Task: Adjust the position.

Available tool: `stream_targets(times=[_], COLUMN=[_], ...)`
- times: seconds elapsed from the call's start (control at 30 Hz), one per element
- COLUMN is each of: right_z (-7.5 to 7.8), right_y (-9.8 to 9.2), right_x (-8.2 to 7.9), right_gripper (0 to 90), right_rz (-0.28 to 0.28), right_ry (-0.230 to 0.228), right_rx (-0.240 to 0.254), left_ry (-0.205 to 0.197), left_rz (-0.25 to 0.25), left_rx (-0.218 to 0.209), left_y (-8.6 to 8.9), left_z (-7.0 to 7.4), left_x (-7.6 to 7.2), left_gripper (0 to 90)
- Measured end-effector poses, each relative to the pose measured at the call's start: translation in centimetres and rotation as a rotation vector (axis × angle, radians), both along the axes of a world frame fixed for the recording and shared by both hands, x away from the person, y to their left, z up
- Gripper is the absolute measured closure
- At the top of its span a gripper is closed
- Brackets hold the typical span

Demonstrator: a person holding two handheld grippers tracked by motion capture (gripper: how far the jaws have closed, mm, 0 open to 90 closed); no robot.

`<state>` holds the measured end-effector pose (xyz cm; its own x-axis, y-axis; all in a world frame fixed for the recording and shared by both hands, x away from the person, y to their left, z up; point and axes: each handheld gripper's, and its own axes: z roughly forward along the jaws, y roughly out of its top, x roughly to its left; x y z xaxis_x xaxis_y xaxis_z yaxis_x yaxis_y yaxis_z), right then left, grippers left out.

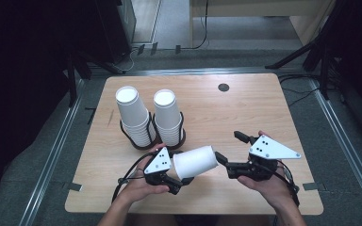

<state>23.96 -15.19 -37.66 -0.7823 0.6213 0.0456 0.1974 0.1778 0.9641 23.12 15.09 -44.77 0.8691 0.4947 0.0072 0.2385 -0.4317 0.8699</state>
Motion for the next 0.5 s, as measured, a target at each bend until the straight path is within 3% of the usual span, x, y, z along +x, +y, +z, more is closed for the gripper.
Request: stream_targets(times=[0.1, 0.27, 0.5], right_z=[0.2, 0.0, -0.6], right_y=[-0.3, 0.3, 0.8], right_x=[-0.2, -0.8, -1.3], right_gripper=[15.5, 15.6, 16.8], right_rz=[0.016, 0.038, 0.101], right_ry=[-0.043, -0.119, -0.194], right_rx=[-0.054, -0.185, -0.289], left_ry=[0.004, 0.007, 0.008], left_rz=[-0.004, -0.019, -0.043], left_rx=[0.018, 0.058, 0.098], left_y=[0.3, 0.4, 0.3], left_z=[0.3, 1.0, 1.7], left_x=[0.3, 0.6, 0.8], left_gripper=[10.1, 10.1, 10.1])
